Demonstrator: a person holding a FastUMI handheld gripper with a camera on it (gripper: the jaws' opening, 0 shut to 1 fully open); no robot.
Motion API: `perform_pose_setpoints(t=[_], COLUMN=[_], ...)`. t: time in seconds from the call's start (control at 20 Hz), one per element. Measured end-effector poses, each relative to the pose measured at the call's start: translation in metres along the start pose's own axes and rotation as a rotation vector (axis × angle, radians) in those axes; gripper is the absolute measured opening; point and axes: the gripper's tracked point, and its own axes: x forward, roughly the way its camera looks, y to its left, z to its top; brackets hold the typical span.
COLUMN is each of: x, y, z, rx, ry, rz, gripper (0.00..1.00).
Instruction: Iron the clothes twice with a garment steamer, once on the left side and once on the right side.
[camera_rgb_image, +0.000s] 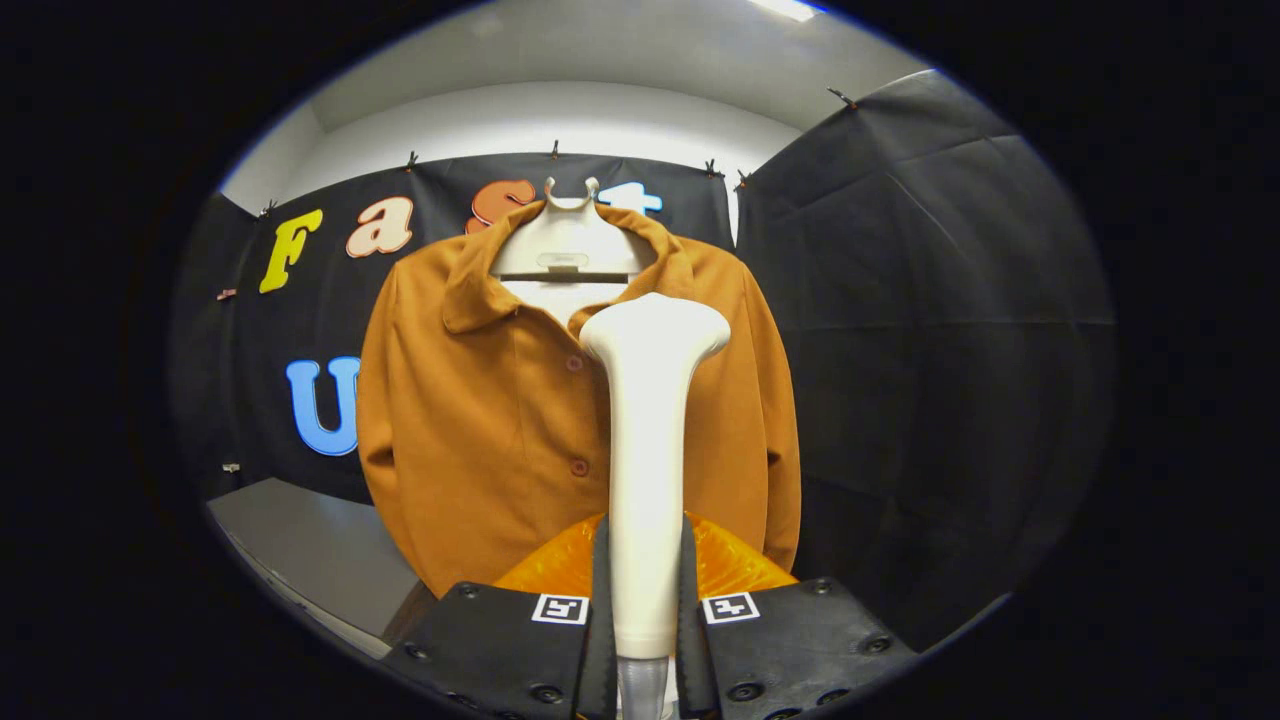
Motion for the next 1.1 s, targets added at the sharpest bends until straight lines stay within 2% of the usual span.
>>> perform_pose_setpoints(t=[0.6, 0.95, 1.1], x=[-0.027, -0.066, -0.093], y=[-0.014, -0.009, 0.000], z=[-0.161, -0.246, -0.272], rx=[0.048, 0.065, 0.072], ry=[0.278, 0.443, 0.496], rz=[-0.028, -0.047, -0.028], gripper=[0.27, 0.27, 0.27])
